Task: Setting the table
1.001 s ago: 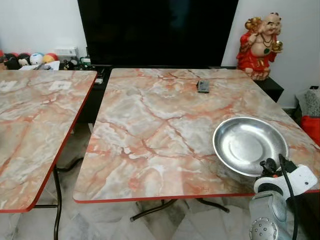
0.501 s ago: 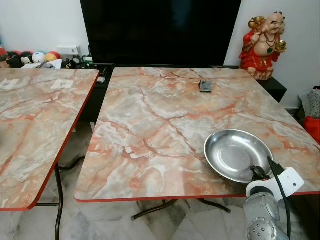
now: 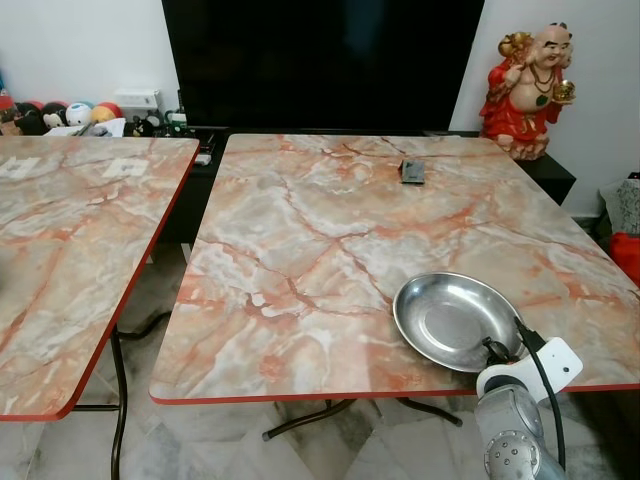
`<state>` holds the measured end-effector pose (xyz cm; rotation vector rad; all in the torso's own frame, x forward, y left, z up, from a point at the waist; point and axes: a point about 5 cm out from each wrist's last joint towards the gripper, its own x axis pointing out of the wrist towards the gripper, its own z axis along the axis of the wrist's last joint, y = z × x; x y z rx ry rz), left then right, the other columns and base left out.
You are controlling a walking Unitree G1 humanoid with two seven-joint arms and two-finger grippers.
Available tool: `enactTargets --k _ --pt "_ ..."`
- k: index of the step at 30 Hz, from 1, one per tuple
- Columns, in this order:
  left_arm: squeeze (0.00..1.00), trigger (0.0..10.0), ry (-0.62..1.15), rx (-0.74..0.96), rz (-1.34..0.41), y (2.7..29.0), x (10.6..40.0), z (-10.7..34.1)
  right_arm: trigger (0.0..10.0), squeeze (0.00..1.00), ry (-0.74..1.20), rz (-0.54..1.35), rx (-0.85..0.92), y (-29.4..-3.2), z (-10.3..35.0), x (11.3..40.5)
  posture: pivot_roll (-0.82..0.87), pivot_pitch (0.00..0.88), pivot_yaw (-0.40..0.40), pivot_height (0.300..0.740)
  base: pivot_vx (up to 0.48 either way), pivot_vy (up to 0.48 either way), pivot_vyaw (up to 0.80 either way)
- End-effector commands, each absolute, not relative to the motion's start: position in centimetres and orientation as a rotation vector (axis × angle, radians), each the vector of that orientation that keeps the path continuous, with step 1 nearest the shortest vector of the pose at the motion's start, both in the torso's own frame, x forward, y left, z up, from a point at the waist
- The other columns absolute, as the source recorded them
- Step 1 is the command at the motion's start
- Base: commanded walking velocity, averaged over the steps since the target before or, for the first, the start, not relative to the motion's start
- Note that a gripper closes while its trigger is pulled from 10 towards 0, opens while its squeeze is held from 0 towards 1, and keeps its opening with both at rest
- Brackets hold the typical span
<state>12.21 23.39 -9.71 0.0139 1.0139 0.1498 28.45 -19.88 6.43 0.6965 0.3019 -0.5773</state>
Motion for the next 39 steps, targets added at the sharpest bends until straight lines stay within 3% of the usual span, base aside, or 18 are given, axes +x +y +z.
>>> enactTargets --k 1,12,14,25,26,27,34,35,39 --pt "0.00 10.0 1.029 0.016 0.152 23.5 12.1 -9.8 10.0 0.84 0.302 -0.584 0.706 -19.9 6.5 28.6 0.03 0.000 -0.045 0.740 0.000 0.000 0.00" --pt "0.00 10.0 1.030 0.017 0.158 24.1 11.9 -9.7 10.0 0.78 0.298 -0.599 0.696 -19.9 6.5 28.2 0.03 0.000 -0.046 0.740 0.000 0.000 0.00" --pt "0.00 10.0 1.032 0.015 0.155 23.7 11.8 -9.8 10.0 0.00 0.289 -0.593 0.683 -19.8 6.7 28.2 0.03 0.000 -0.048 0.740 0.000 0.000 0.00" --pt "0.00 10.0 1.035 0.008 0.148 23.2 11.7 -9.9 10.0 0.02 0.269 -0.579 0.672 -19.4 7.2 28.1 0.03 0.000 -0.054 0.740 0.000 0.000 0.00" --pt "0.00 10.0 1.035 0.007 0.148 23.2 11.7 -9.9 10.0 0.40 0.271 -0.579 0.671 -19.4 7.2 28.1 0.03 0.000 -0.054 0.740 0.000 0.000 0.00" --pt "0.00 10.0 1.036 0.006 0.148 23.2 11.7 -9.9 10.0 0.63 0.290 -0.577 0.653 -19.3 7.0 28.2 0.03 0.000 -0.054 0.740 0.000 0.000 0.00" --pt "0.00 10.0 1.038 0.007 0.150 23.4 11.6 -9.9 10.0 0.56 0.309 -0.567 0.635 -19.2 6.9 28.2 0.03 0.000 -0.054 0.740 0.000 0.000 0.00" --pt "0.00 10.0 1.038 0.007 0.152 23.5 11.5 -9.9 10.0 0.00 0.310 -0.559 0.632 -19.1 6.9 28.3 0.03 0.000 -0.054 0.740 0.000 0.000 0.00" --pt "0.00 10.0 1.042 0.009 0.157 24.0 11.1 -9.9 10.0 0.00 0.342 -0.543 0.597 -18.9 6.7 28.4 0.03 0.000 -0.053 0.740 0.000 0.000 0.00"
